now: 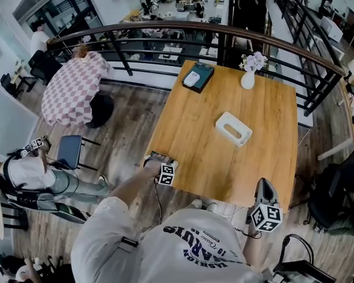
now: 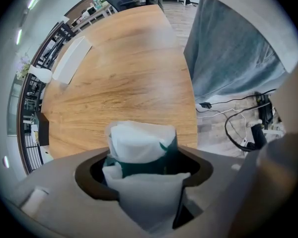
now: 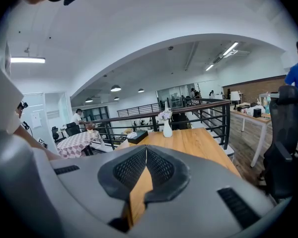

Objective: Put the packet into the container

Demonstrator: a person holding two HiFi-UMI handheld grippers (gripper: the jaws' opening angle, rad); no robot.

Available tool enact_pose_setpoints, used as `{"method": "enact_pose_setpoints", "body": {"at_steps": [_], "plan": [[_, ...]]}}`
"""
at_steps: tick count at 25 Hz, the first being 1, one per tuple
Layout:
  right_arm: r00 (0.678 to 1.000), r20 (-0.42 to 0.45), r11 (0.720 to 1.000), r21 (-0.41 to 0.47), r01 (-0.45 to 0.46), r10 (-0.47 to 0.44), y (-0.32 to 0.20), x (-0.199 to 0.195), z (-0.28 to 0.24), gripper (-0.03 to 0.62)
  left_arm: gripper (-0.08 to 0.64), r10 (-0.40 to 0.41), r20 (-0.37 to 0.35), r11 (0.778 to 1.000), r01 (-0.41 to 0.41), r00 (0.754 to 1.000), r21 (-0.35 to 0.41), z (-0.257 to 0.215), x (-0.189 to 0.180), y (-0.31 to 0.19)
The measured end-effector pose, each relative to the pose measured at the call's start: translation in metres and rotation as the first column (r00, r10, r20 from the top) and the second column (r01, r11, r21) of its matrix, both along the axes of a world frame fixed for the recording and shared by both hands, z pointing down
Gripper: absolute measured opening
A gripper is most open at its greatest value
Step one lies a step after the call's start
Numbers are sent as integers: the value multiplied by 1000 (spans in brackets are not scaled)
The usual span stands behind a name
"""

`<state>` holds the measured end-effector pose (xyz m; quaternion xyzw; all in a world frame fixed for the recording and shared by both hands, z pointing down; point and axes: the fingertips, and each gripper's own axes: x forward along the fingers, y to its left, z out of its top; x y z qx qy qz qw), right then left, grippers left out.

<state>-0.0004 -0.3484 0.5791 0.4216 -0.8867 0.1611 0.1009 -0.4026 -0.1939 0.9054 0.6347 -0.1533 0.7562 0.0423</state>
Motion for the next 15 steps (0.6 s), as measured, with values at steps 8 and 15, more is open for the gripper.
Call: {"method": "enact_pose_setpoints", "body": {"at_steps": [8, 15], "plan": [[1000, 4, 1000, -16, -15, 15, 0, 4, 3, 11, 328, -56, 24, 997, 58, 998, -58, -49, -7, 1], [1000, 11, 1000, -18, -12, 12, 1, 1, 3, 11, 327, -24, 65, 999, 27, 998, -42, -132, -14, -5]]}}
